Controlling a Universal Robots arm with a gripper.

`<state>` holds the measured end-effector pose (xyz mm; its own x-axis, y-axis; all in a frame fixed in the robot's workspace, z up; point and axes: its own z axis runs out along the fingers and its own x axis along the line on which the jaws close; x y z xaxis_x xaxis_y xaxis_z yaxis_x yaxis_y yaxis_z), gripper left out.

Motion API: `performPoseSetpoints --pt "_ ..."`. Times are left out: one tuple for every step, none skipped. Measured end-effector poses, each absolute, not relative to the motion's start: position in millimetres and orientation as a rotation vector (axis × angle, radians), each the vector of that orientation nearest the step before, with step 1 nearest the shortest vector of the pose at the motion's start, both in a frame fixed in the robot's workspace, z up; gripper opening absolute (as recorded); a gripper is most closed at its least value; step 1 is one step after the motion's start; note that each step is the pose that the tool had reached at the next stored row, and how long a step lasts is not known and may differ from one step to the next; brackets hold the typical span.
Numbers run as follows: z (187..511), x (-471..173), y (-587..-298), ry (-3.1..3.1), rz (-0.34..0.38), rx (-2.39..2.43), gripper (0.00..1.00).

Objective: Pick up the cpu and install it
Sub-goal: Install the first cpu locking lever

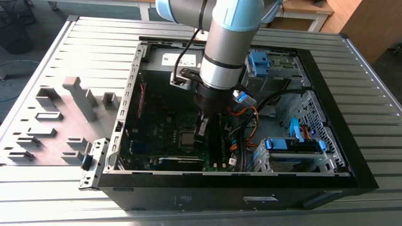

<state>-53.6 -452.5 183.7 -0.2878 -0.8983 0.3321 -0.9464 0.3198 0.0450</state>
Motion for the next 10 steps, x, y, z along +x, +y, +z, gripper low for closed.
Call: performPoseSetpoints --pt "183.5 -53.6 -453.3 -2.294 0.231 1.660 0.11" --pt "183.3 -53.6 -454.1 -2.294 0.231 1.660 0.11" --pt "183.0 -53.6 -455.0 -2.293 0.231 1.660 0.11" --pt "182.6 -53.6 -455.9 -2.293 0.231 1.660 0.11" --pt "182.2 -53.6 -456.7 -2.293 0.231 1.660 0.11" --pt "181.8 -53.6 -457.3 -2.293 0.231 1.661 0.11" --pt "181.5 -53.7 -457.6 -2.293 0.231 1.661 0.11" --pt "181.5 -53.6 -457.6 -2.293 0.231 1.661 0.11" --pt "181.5 -53.6 -457.6 -2.293 0.231 1.661 0.11" --pt "181.4 -53.6 -457.6 -2.293 0.231 1.661 0.11"
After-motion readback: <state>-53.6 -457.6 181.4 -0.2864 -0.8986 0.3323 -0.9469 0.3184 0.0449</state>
